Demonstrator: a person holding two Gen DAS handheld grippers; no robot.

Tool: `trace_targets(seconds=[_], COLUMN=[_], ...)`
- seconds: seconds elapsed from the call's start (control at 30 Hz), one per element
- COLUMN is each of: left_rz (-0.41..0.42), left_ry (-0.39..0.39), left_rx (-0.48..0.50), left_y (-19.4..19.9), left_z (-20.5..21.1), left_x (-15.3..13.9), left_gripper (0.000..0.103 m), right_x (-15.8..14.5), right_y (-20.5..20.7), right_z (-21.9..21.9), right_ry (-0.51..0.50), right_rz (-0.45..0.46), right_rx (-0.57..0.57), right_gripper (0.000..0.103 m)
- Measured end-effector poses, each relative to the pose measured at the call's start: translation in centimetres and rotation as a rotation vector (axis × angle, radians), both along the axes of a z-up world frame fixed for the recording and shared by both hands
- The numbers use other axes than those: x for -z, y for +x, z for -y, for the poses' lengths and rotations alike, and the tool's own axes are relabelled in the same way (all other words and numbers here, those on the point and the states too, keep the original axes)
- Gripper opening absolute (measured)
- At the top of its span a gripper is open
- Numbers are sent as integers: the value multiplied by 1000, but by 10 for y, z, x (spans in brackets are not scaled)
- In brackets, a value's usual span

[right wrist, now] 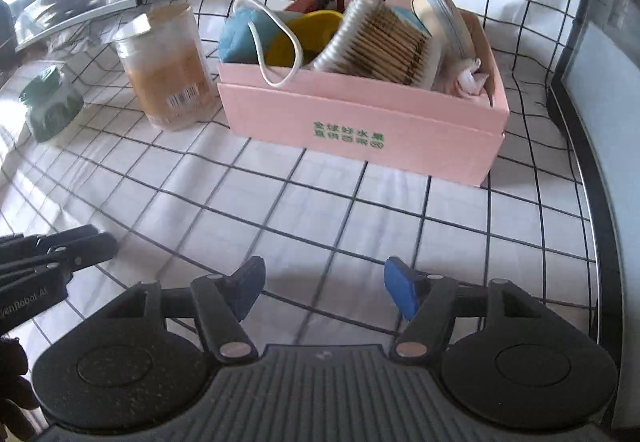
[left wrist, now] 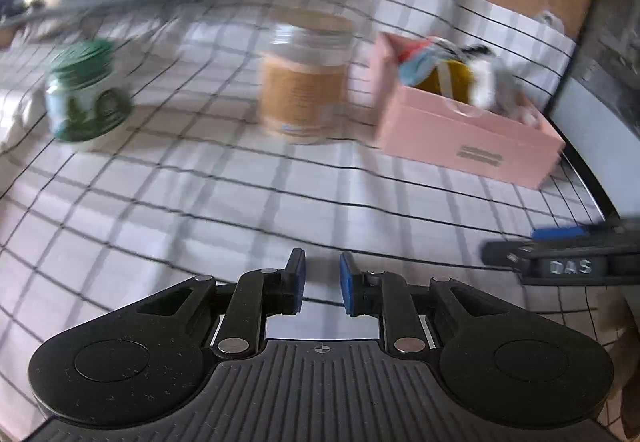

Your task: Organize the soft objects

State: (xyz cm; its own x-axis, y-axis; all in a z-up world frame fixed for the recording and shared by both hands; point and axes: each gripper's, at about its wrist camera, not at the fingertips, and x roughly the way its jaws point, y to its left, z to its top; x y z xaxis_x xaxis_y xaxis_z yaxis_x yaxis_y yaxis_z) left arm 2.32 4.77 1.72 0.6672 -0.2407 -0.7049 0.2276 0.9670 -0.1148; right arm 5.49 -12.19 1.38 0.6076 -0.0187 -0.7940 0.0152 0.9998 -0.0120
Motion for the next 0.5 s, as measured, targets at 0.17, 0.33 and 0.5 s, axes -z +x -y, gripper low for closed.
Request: trace_targets(seconds=[0.17, 0.33, 0.5], left_rz=[81, 123, 136], left_ry=[11, 40, 40], left_rx=[-23, -56, -105], left_y=[-16, -22, -19], left_z=[31, 45, 49], left_x=[7, 10, 11], left_gripper=[45, 53, 52], right_x=[10, 15, 16], right_y=[3, -2, -6], right_z=[14, 23, 27], right_ry=[-13, -14, -12], right_rz=[33, 96, 138], right_rx=[-13, -14, -49], right_gripper=[103, 103, 103])
